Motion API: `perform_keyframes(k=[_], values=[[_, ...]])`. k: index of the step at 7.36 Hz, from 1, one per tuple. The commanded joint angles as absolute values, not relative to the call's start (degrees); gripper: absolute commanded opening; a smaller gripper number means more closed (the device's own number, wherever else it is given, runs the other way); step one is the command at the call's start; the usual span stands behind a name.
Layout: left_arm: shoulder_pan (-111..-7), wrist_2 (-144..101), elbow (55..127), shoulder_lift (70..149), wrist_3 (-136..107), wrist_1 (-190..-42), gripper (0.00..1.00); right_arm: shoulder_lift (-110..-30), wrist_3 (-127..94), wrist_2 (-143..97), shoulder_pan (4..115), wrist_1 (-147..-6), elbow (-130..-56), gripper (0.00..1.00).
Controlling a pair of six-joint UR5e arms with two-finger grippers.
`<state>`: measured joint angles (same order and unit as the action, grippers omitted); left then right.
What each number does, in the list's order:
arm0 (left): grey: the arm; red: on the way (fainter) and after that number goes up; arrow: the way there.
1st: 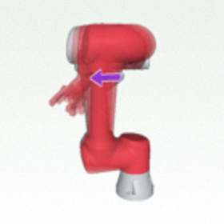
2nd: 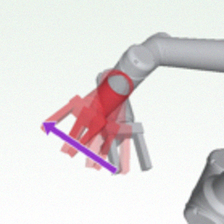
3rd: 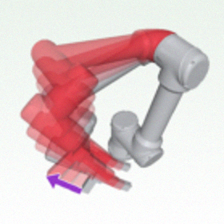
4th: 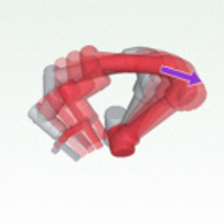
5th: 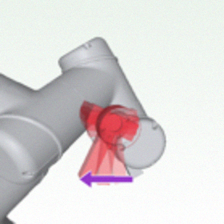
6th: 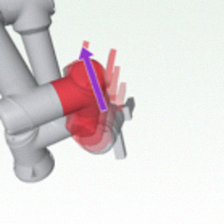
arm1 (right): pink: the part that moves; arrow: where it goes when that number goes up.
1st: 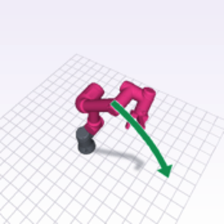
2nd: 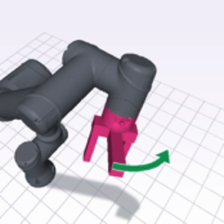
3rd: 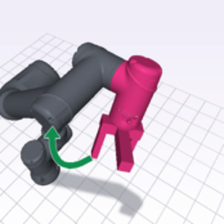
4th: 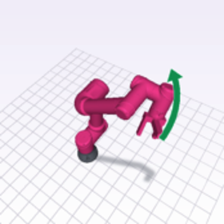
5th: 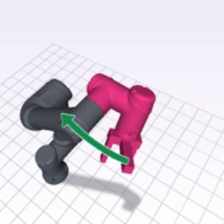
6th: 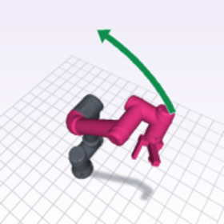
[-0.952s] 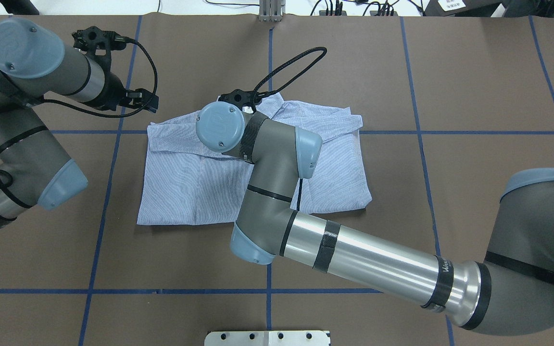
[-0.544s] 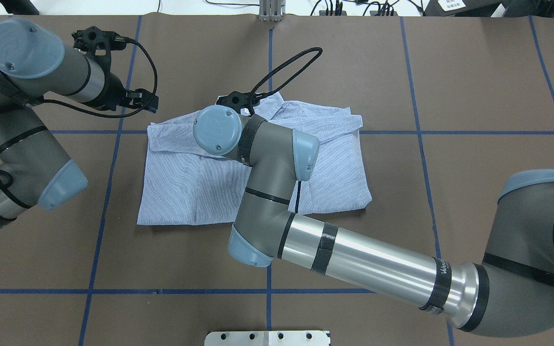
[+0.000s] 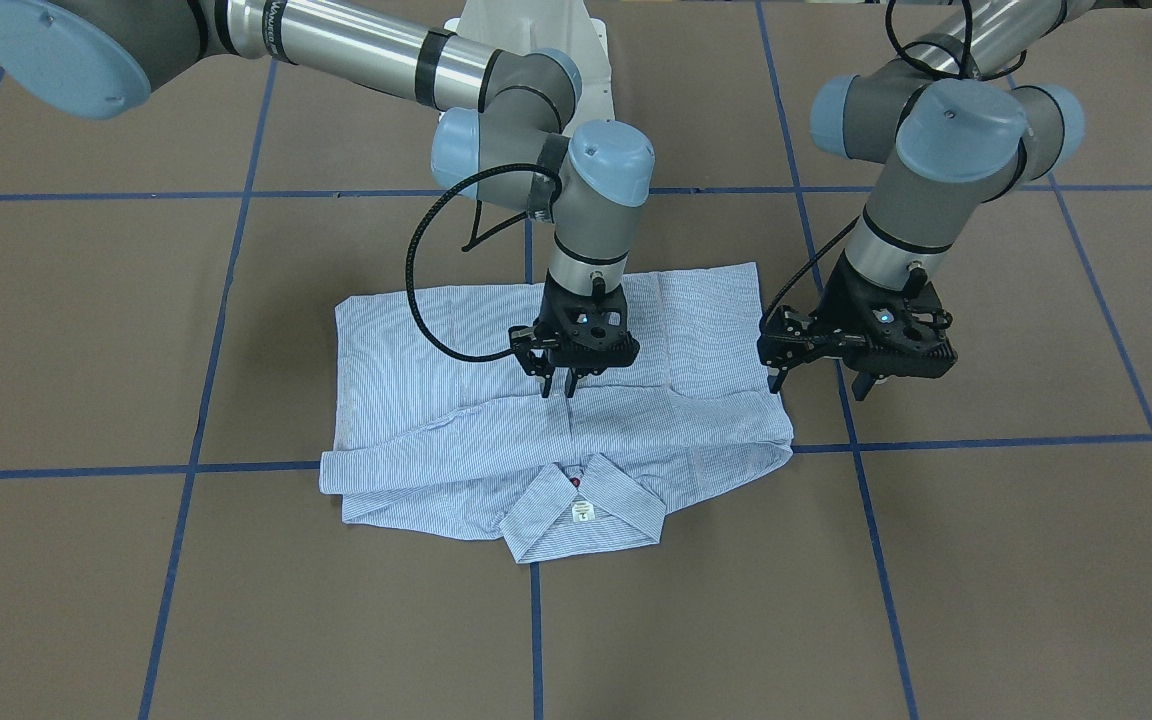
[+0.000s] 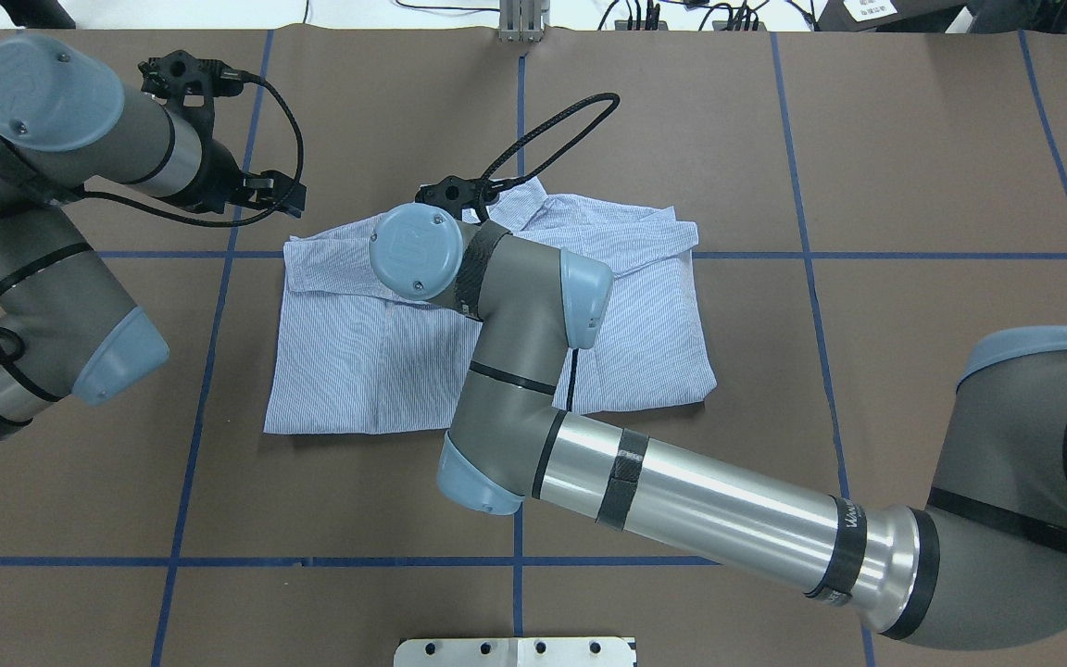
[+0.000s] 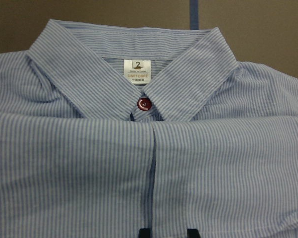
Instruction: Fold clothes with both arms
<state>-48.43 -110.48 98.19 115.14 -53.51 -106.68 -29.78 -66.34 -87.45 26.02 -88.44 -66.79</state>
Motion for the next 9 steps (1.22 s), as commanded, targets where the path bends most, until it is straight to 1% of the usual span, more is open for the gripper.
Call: perform_keyframes(k=[1, 4, 5, 7, 8, 9], values=[[-48.43, -110.48, 98.26, 115.05, -53.53, -106.61, 1.0, -29.62, -66.44, -87.36, 26.02, -88.33, -66.36, 0.36], [-48.43, -110.57, 99.31, 114.79, -53.7, -106.44, 1.0, -29.62, -66.71, -87.36, 25.75, -88.42, -65.66, 0.36], [-48.43, -110.57, 99.84, 114.7, -53.7, -106.17, 1.0, -29.18, -67.14, -87.36, 25.75, -88.33, -65.65, 0.4], [-48.43, -110.57, 100.11, 114.61, -53.7, -106.08, 1.0, -29.18, -67.76, -87.36, 25.58, -88.33, -65.57, 0.4], [-48.43, -110.57, 100.11, 114.61, -53.7, -106.08, 1.0, -29.18, -67.76, -87.36, 25.49, -88.33, -65.48, 0.35], [-48.43, -110.57, 100.11, 114.61, -53.7, -106.08, 1.0, -29.27, -67.15, -87.36, 25.49, -88.42, -65.48, 0.27]])
